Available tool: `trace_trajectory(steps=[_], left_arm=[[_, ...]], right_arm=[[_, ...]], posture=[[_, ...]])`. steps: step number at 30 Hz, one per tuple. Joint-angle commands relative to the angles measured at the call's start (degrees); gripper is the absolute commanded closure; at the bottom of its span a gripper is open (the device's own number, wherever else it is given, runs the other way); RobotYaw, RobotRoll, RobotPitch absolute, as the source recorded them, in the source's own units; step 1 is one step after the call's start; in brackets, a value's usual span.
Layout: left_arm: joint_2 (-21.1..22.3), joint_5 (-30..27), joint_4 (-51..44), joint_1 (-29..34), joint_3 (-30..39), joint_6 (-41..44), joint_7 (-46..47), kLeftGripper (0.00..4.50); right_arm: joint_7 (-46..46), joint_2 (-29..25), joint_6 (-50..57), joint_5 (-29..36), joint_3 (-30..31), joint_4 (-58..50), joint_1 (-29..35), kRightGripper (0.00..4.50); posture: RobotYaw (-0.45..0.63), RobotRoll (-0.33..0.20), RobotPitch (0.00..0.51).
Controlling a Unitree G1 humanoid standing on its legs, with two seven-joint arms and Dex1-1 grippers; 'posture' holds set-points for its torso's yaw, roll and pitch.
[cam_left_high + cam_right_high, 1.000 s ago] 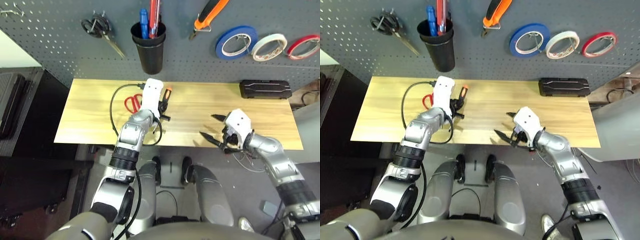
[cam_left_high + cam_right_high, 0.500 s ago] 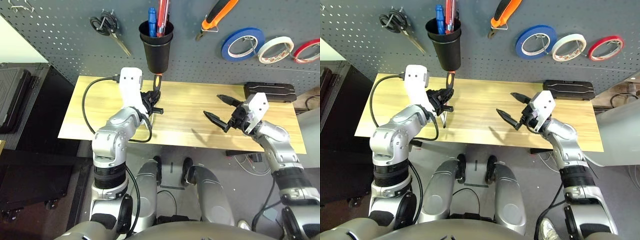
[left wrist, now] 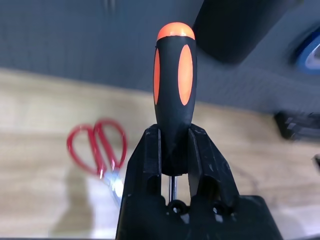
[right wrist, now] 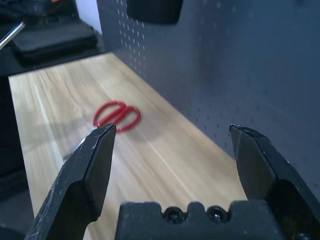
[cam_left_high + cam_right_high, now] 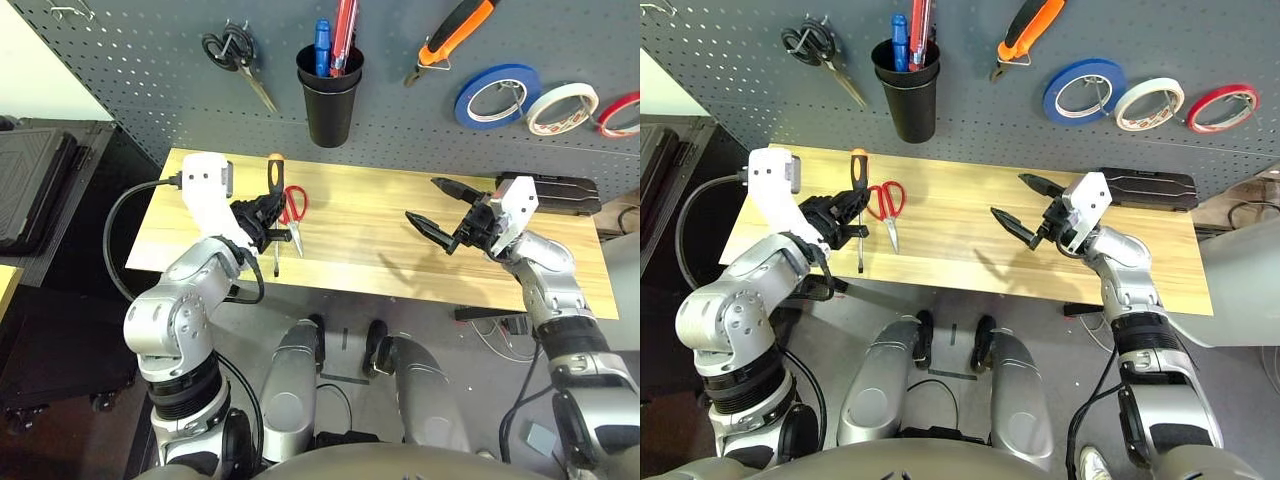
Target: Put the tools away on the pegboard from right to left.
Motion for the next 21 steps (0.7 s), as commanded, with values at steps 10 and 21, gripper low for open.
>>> trace_trajectory(steps=[10, 21], left_arm=[[2.82, -8.5, -1.57, -7.88, 4.19, -11.92, 2.78, 3.94], [3.84, -9.19, 8.49, -23.93, 1.03, -18.48, 7.3, 3.94]], right_arm=[[6.69, -2.05, 5.87, 11.21, -5.36, -10.45, 4.01, 0.0], [6.96, -6.77, 13.36, 15.69, -9.48, -17.42, 4.94, 0.0]], posture=[[0.31, 0.0, 0.211], [0.24, 0.0, 0.203]])
